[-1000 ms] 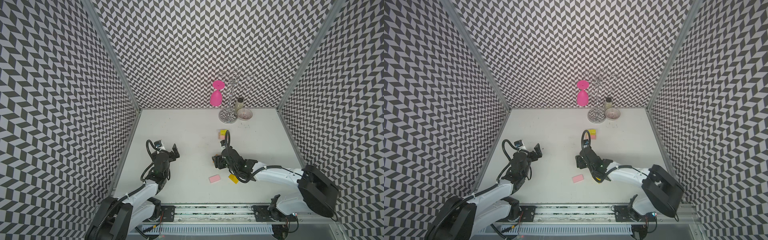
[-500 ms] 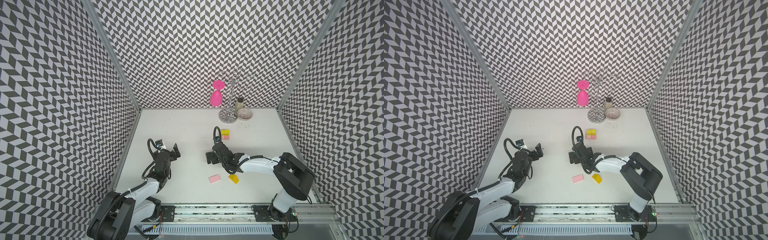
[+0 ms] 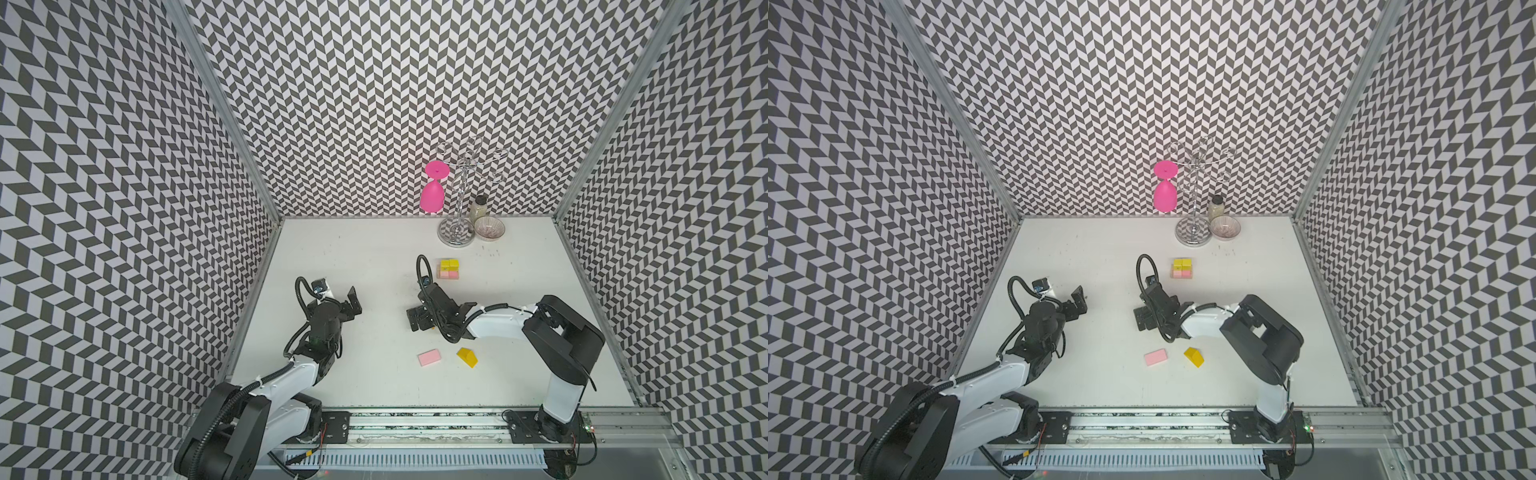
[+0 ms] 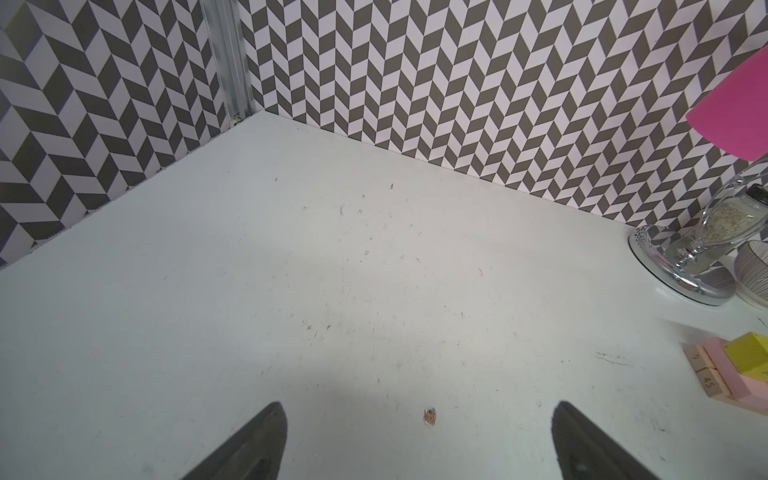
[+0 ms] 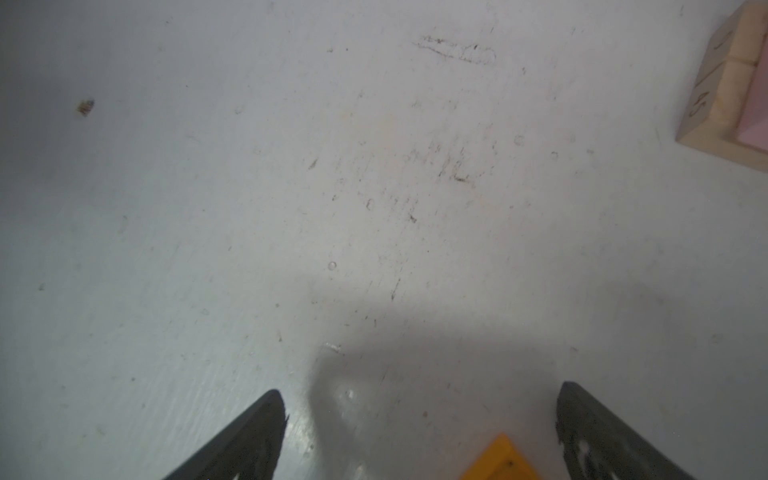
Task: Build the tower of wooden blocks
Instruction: 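Withdraw the left gripper while the right gripper moves toward the orange block, then lower the right gripper onto the orange flat block and close on it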
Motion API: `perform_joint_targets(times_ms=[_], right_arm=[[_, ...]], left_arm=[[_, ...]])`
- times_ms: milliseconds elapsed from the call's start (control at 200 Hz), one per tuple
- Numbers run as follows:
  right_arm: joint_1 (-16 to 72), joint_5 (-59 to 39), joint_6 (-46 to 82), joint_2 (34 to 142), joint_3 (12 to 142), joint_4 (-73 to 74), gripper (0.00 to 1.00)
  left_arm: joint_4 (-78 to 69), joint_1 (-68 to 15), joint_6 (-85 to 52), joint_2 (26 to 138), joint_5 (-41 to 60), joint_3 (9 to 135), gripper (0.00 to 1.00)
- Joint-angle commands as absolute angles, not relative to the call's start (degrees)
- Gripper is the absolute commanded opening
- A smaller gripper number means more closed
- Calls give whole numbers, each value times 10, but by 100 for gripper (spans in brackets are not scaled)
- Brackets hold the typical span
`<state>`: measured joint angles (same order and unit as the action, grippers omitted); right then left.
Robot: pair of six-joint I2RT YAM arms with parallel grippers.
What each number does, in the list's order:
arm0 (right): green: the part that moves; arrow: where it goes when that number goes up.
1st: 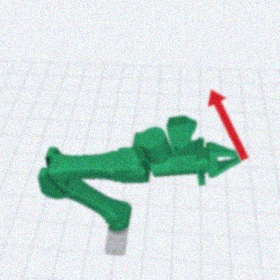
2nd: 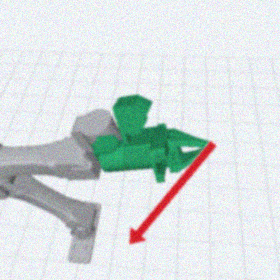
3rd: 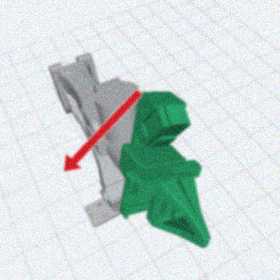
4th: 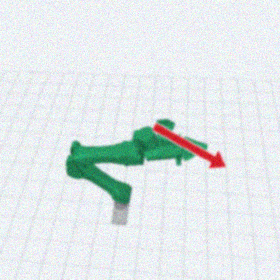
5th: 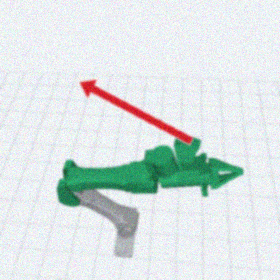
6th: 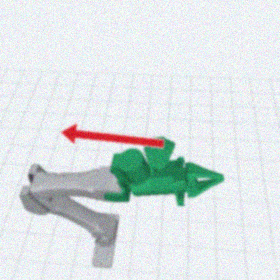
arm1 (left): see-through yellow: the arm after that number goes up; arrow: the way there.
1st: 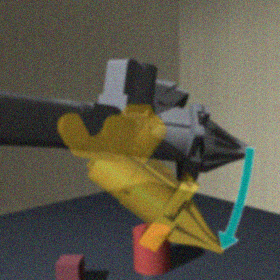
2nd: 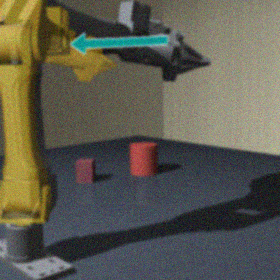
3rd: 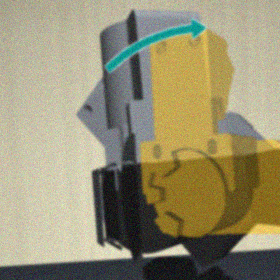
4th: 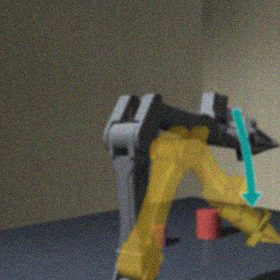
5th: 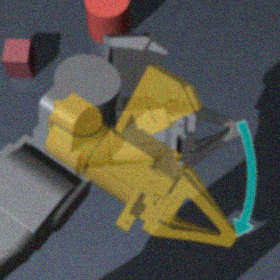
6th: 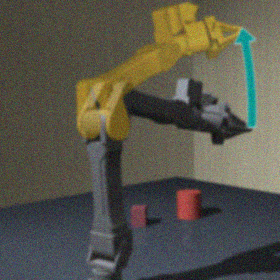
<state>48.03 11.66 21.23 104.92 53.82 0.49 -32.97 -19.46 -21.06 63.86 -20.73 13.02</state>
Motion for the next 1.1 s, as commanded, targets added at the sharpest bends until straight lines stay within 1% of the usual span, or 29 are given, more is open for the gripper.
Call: perform_joint_targets(times_ms=[0, 391, 636, 791, 1092], right_arm=[[490, 142, 233, 1023, 508, 0, 100], [541, 152, 246, 976, 467, 4, 90], [566, 181, 260, 958, 465, -20, 89], [577, 200, 265, 964, 466, -23, 87], [571, 253, 287, 1007, 485, -52, 87]], left_arm=[[-348, -197, -211, 642, -205, 143, 99], [-348, -211, -206, 646, -221, 146, 99], [-345, -214, -205, 651, -226, 149, 99], [-341, -218, -203, 656, -230, 153, 99], [-338, -223, -200, 663, -236, 159, 98]])
